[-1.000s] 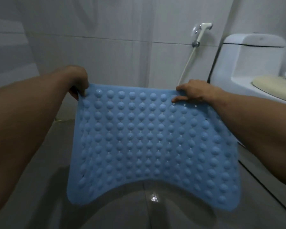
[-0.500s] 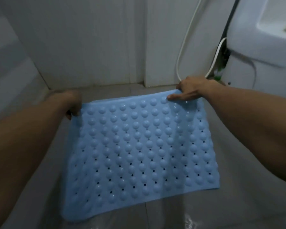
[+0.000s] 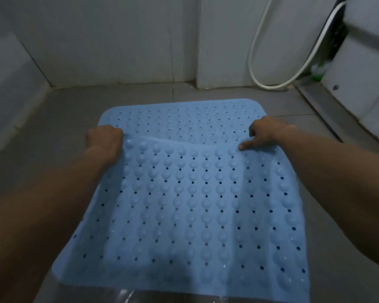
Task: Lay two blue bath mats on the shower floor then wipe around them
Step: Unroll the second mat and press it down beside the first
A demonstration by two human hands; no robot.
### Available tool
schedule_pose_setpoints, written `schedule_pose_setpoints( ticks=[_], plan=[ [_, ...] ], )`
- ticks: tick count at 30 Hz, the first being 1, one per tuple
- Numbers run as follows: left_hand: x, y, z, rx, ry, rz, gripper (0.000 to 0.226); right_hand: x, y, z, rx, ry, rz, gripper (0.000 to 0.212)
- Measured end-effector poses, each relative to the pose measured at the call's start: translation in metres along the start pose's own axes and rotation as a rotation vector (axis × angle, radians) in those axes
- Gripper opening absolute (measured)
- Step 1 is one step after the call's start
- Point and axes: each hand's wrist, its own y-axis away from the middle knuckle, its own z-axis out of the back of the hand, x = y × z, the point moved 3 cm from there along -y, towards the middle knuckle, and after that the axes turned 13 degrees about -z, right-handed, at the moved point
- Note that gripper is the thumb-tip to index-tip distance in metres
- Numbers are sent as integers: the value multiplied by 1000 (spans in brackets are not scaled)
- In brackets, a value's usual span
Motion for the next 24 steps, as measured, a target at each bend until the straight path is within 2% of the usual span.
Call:
schedule_pose_setpoints(
  ticks=[2, 5, 7, 9, 10, 12, 14, 18, 24],
  plan=[
    [-10, -4, -13, 39, -29, 11, 33, -9, -7, -13, 0, -78, 3, 67],
    [-33, -11, -36, 22, -62, 26, 43, -9, -11, -43, -160, -130, 14, 54],
    [-59, -12, -58, -42, 80, -112, 55, 1, -6, -67, -307, -255, -59, 51],
    [-88, -3, -77, -53, 259, -222, 62, 9, 5, -91, -418, -387, -223, 52],
    [-99, 1, -86, -52, 324, -232, 64, 11, 12, -103, -419, -426, -314, 56],
    [-113, 9, -98, -19, 467, -170, 65, 10, 21, -127, -297, -460, -451, 66],
    [-121, 12, -106, 13, 567, -95, 64, 8, 23, -144, -166, -447, -487, 72],
    [-131, 15, -107, 77, 574, -60, 76, 18, 14, -152, -124, -387, -358, 66],
    [-130, 39, -105, 166, 576, -64, 88, 15, 5, -151, -91, -462, -248, 67]
  ],
)
